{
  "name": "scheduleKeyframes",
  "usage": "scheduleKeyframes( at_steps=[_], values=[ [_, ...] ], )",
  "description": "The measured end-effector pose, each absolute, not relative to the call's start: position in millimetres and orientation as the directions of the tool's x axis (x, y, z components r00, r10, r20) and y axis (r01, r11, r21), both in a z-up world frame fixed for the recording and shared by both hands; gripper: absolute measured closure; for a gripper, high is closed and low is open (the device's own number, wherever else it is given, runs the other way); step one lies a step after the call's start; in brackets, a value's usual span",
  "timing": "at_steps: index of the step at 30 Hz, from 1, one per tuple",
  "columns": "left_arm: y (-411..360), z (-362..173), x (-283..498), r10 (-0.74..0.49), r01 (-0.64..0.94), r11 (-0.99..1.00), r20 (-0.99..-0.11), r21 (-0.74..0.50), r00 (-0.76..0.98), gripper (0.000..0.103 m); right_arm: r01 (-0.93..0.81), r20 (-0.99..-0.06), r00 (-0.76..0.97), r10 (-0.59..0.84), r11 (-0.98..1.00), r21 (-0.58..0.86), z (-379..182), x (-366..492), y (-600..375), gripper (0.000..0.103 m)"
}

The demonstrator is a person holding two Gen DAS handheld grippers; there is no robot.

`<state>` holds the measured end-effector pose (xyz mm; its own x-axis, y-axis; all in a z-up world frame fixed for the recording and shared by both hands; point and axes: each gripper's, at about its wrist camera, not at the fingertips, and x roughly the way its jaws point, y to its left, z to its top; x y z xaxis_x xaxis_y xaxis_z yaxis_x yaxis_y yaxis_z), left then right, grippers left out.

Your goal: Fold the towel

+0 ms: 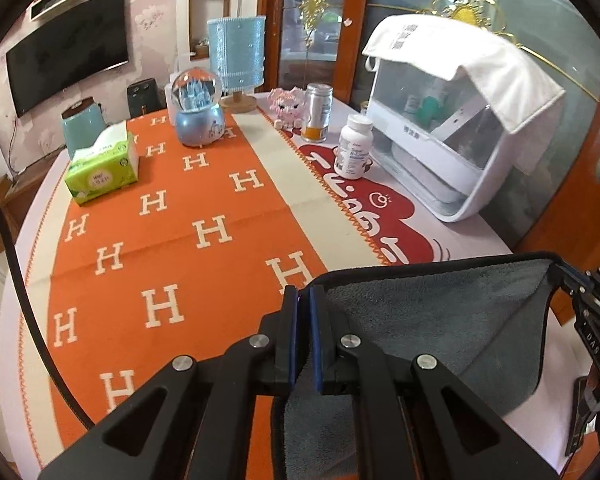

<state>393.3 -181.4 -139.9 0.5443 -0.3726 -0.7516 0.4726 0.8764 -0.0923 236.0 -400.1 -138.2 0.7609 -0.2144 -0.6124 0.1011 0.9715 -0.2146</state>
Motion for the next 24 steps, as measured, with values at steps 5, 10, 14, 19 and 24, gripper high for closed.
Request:
scheduleKeyframes(
  at_steps=[5, 10, 14, 19, 24],
  values=[
    [-192.1, -158.0, 403.1, -0.340, 0.449, 0.890, -0.770, -0.078, 0.540, 0.098, 0.098, -0.620, 0.754, -0.219, 0.970, -0.223, -153.8, 247.3, -407.1, 0.096],
    [-198.1, -167.1, 409.7, -0.320, 0.426, 0.901, -0.787, -0.081, 0.527, 0.084, 0.116, -0.638, 0.738, -0.220, 0.973, -0.202, -165.5, 257.3, -418.6, 0.082],
    [-195.9, -172.7, 413.0, -0.300, 0.374, 0.922, -0.801, -0.103, 0.519, 0.076, 0.132, -0.653, 0.726, -0.215, 0.976, -0.174, -172.9, 260.0, -426.6, 0.076],
    [-191.1, -173.0, 411.2, -0.280, 0.335, 0.935, -0.815, -0.114, 0.507, 0.069, 0.159, -0.667, 0.712, -0.221, 0.975, -0.153, -177.5, 259.0, -437.3, 0.060],
    [-186.4, -168.8, 403.7, -0.259, 0.299, 0.947, -0.822, -0.114, 0.507, 0.053, 0.161, -0.684, 0.698, -0.211, 0.977, -0.137, -179.9, 257.7, -443.2, 0.052]
  ],
)
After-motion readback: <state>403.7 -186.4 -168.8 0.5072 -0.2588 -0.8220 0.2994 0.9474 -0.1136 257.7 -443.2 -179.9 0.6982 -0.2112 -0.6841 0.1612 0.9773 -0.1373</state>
